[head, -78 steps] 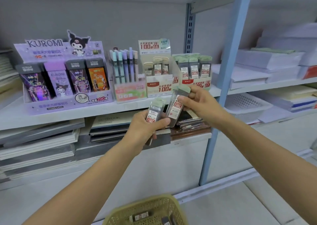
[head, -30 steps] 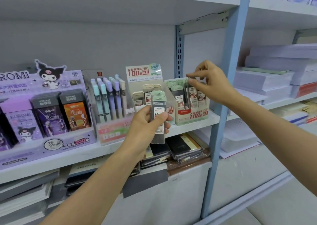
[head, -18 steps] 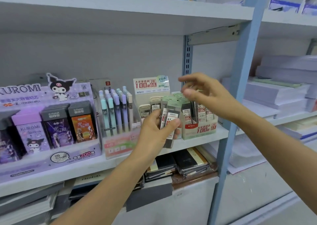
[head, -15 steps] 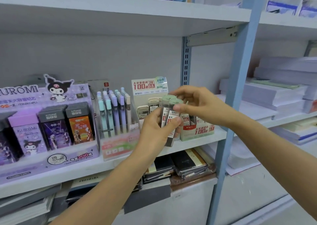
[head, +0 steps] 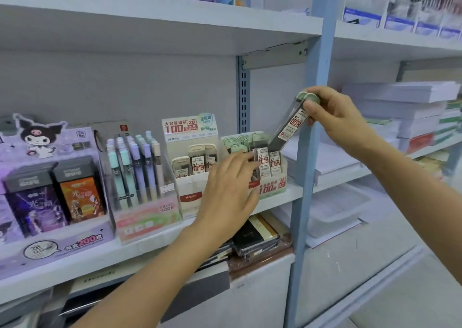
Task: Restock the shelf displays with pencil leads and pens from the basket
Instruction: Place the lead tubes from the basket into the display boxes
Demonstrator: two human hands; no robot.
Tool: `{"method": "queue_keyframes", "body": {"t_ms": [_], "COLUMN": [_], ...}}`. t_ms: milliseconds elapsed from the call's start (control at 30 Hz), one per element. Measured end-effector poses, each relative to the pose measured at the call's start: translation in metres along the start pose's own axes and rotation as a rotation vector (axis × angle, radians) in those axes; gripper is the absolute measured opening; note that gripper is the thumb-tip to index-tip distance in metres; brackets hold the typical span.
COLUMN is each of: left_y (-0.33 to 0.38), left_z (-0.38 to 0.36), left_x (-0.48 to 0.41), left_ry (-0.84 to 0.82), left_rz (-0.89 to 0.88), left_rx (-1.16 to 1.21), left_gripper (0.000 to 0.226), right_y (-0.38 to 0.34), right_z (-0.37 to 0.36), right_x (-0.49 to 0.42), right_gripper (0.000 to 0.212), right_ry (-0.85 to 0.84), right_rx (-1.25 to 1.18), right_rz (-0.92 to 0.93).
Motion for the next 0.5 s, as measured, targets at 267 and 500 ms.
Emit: {"method": "queue_keyframes", "body": {"t_ms": [267, 500], "left_y": [-0.006, -0.004], "left_z": [-0.016, -0.016], "left_x": [0.004, 0.004], "left_ry": [-0.123, -0.132], "left_rz": [-0.05, -0.059], "left_rx": [-0.238, -0.286], "left_gripper": [0.068, 0.07], "right_y": [0.018, 0.02], "right_z": [-0.022, -0.025], "right_x": [0.0, -0.01], "right_gripper": [0.021, 0.025], "right_ry": [-0.181, -0.312], "right_rx": [0.299, 0.249], "right_rz": [0.074, 0.055]}}
Point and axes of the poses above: each hand's wrist, its own x-axis away from the middle knuckle, its own z-axis out of the back of the hand, y = z × x, the point moved 3 cm from there along -x, towards the middle knuckle, and after that the axes turned 7 degrees about x, right-handed, at the moved point
